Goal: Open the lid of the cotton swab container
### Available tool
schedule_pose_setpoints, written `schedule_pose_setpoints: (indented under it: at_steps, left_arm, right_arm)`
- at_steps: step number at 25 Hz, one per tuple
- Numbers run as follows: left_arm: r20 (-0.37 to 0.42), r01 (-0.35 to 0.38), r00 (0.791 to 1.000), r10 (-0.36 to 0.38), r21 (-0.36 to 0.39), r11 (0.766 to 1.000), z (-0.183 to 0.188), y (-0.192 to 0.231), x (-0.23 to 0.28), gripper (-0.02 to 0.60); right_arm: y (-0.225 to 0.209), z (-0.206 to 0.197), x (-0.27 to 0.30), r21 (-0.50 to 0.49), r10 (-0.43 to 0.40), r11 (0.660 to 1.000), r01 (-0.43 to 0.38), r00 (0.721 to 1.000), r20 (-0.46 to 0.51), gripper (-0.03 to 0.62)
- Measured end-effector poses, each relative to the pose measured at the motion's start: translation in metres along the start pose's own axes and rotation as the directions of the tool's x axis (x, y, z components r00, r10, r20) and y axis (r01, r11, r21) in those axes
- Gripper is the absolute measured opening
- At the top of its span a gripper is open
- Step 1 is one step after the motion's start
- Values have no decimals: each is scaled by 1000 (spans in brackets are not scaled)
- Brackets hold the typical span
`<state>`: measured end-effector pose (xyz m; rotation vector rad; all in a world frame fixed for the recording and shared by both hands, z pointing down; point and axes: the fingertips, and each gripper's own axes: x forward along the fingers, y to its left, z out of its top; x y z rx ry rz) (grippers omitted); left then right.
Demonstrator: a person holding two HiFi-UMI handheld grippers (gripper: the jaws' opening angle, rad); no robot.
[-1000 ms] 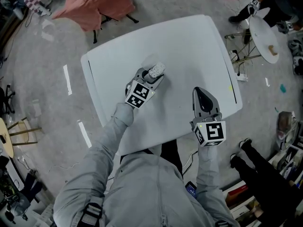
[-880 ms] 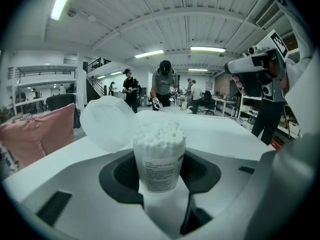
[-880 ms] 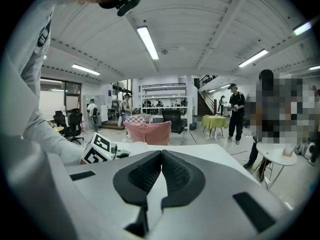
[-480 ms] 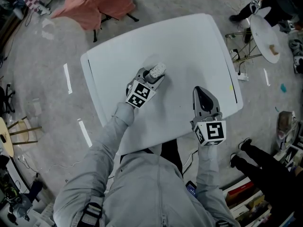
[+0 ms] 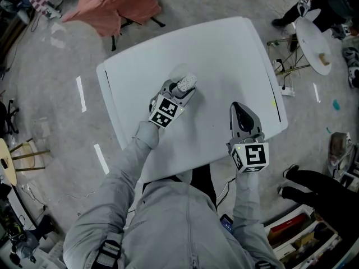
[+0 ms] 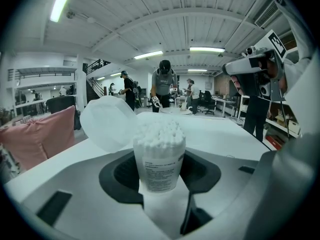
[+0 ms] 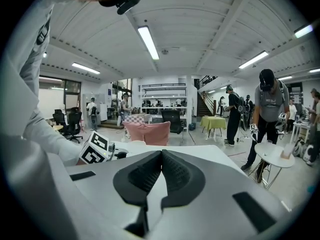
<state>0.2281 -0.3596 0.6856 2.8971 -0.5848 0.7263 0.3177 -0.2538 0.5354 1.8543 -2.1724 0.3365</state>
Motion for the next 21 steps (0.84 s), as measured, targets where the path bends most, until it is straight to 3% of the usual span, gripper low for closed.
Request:
schedule_pose_setpoints:
  at_steps: [21]
  left_arm:
    - [28, -9, 1000, 8, 35, 999, 20, -8, -15, 213]
  right_arm:
    - [6, 7, -17, -25, -8, 1000, 9, 1000, 24, 34]
